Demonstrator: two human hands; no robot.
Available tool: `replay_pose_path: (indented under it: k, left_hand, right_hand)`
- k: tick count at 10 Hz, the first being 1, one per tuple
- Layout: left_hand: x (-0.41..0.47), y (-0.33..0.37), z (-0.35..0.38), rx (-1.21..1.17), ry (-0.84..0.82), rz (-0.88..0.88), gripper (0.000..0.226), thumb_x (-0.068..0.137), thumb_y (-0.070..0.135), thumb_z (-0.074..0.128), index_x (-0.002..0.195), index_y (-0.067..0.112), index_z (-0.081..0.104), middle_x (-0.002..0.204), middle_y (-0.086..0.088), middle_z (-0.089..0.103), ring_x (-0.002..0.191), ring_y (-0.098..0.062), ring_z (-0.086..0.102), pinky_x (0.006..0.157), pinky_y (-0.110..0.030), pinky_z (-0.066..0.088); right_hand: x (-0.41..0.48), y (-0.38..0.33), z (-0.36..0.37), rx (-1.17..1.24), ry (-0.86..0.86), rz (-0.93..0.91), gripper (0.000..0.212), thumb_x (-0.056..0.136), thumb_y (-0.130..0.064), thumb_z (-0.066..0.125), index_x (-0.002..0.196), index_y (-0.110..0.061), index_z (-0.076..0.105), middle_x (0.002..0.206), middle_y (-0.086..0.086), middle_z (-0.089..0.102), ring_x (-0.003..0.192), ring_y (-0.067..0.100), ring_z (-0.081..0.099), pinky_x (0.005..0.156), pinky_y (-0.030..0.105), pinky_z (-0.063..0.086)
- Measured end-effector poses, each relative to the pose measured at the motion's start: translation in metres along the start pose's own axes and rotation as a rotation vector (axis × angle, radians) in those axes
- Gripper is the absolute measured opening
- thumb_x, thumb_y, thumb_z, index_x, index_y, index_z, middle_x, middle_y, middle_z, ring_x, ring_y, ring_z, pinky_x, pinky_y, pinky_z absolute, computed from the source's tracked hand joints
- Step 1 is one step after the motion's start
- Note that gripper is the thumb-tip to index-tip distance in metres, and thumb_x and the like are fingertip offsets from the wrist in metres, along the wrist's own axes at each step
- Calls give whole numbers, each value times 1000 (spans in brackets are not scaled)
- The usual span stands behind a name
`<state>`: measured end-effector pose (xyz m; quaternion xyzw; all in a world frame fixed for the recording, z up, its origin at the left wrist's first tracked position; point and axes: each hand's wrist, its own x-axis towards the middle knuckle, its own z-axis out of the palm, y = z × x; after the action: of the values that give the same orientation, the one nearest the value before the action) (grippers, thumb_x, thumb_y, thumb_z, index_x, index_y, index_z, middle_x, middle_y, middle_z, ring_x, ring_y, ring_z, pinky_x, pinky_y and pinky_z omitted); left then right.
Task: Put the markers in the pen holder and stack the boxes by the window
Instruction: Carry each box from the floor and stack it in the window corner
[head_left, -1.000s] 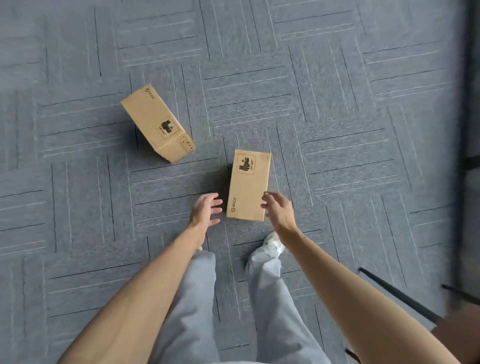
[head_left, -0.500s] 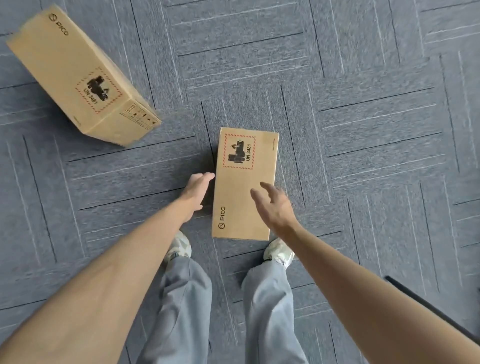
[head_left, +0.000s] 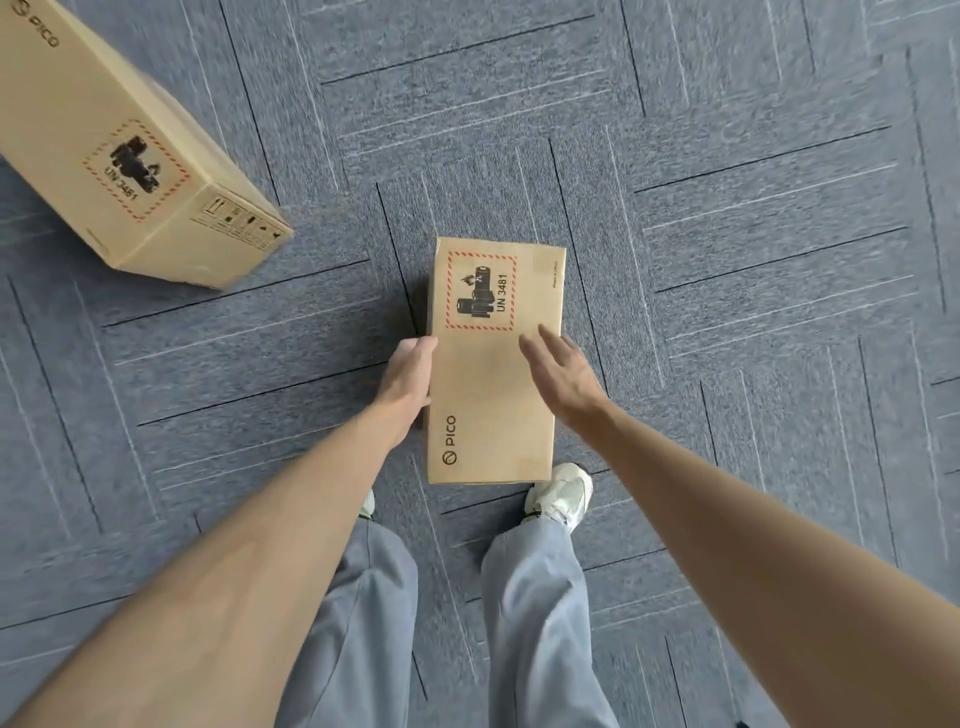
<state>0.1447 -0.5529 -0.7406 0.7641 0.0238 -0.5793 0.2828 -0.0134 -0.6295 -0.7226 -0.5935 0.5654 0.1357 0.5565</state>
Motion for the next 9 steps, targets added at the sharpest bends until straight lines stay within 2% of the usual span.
replay_pose_path:
  k: [1, 2, 3, 4, 5, 6, 7, 8, 9]
  left_hand:
    - [-5, 4, 11, 28, 29, 14, 22, 97, 31, 43, 109, 19, 58, 118, -12, 64, 109, -26, 61, 93, -42, 48]
    - [-10, 5, 32, 46, -109, 32, 34, 99, 31, 40, 121, 17, 62, 112, -9, 71, 99, -22, 68, 92, -39, 49]
    - [-10, 4, 54, 65, -203, 63, 33, 101, 30, 39, 116, 17, 65, 97, -5, 76, 88, -21, 73, 86, -35, 53]
    - [10, -4, 63, -40, 33, 36, 25, 94, 27, 48, 105, 14, 65, 83, -2, 71, 78, -23, 68, 82, -39, 54]
    - [45, -17, 64, 134, 192, 32, 40, 78, 45, 47, 100, 15, 61, 100, -6, 63, 95, -26, 58, 87, -37, 45]
    - [75, -32, 68, 180, 42, -123, 84, 81, 69, 51, 150, 23, 33, 155, 1, 33, 140, -24, 34, 111, -43, 26]
    - [105, -49, 72, 65, -168, -189, 128, 49, 91, 60, 155, 33, 19, 162, 7, 22, 147, -21, 22, 119, -50, 15]
    - [118, -57, 83, 0, -204, -180, 136, 45, 85, 70, 156, 33, 13, 163, 6, 20, 147, -21, 24, 119, -50, 17]
    - [102, -61, 93, 15, -121, -121, 114, 74, 68, 67, 157, 30, 0, 164, 8, 5, 150, -16, 11, 120, -44, 12]
  right_hand:
    - [2, 14, -9, -3, -7, -6, 53, 107, -40, 29, 156, -18, 25, 165, 8, 15, 153, 27, 4, 121, 35, 6]
    - [-9, 23, -11, 126, 46, 65, 49, 108, -29, 27, 153, -10, 30, 162, 21, 19, 150, 39, 14, 122, 44, 11]
    - [-4, 46, -13, 272, 11, 11, 50, 102, -19, 22, 143, 6, 39, 140, 50, 32, 126, 68, 36, 105, 71, 30]
    - [-9, 47, -29, 141, 70, 103, 58, 106, -44, 26, 157, -16, 19, 165, 14, 11, 152, 32, 11, 122, 47, 12]
    - [4, 84, -35, 141, 129, 102, 64, 104, -50, 31, 158, -19, 14, 166, 7, 11, 152, 25, 11, 123, 43, 12]
    - [20, 114, -36, 111, 293, 132, 82, 91, -71, 33, 156, -23, 23, 156, 14, 27, 141, 33, 29, 117, 54, 24]
    - [41, 128, -40, 140, 426, 158, 82, 80, -75, 41, 131, -12, 49, 124, 13, 40, 121, 34, 40, 109, 53, 33]
    - [56, 132, -43, 249, 474, 153, 81, 75, -70, 50, 127, -9, 45, 126, 13, 37, 119, 28, 39, 105, 44, 34]
    - [53, 134, -45, 394, 354, 205, 82, 72, -74, 50, 124, -12, 39, 113, 8, 48, 95, 19, 49, 88, 37, 43]
